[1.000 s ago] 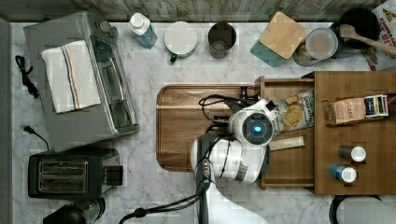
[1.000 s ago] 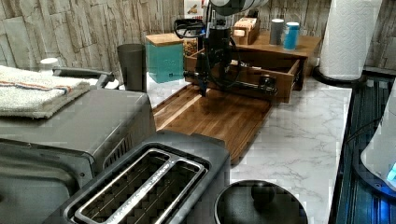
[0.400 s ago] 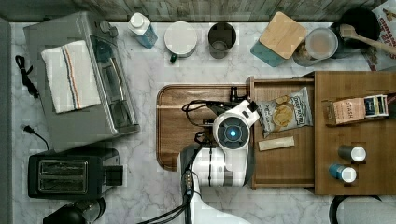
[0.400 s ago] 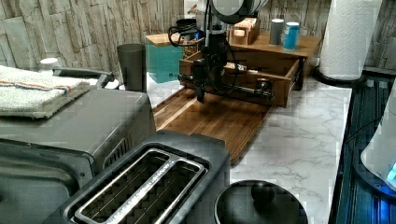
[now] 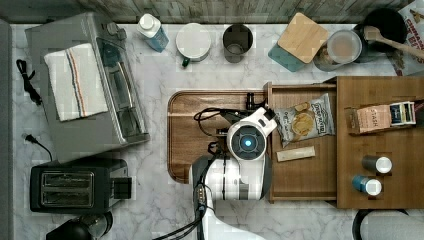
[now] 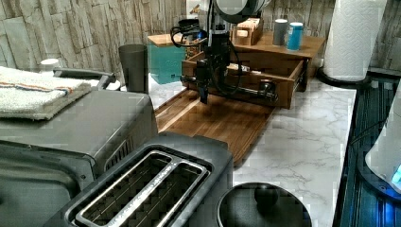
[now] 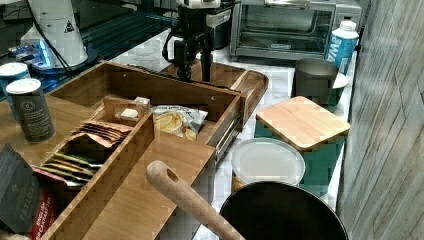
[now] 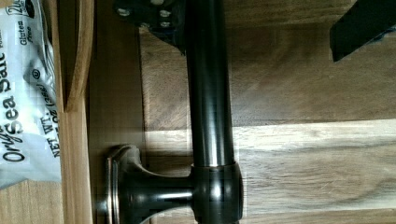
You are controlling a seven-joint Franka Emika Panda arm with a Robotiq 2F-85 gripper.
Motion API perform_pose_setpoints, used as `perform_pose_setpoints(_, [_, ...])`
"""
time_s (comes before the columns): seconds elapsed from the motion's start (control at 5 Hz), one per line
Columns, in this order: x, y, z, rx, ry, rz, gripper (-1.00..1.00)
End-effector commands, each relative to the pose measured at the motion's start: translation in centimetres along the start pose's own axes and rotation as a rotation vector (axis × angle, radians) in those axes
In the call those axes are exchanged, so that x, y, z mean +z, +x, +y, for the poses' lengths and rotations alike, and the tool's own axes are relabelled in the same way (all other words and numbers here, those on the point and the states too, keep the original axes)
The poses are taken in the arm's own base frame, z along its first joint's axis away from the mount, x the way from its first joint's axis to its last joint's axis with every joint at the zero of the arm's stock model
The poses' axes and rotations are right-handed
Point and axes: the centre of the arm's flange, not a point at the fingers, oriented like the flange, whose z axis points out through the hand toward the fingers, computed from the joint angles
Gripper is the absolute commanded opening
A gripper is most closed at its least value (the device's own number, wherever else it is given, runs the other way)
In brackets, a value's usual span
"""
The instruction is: Open the drawer.
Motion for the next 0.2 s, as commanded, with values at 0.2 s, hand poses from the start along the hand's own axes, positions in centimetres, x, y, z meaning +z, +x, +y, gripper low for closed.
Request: perform_pose_setpoints(0.2, [-3.0, -1.29, -8.93, -0.135, 0.018, 0.031, 1.0])
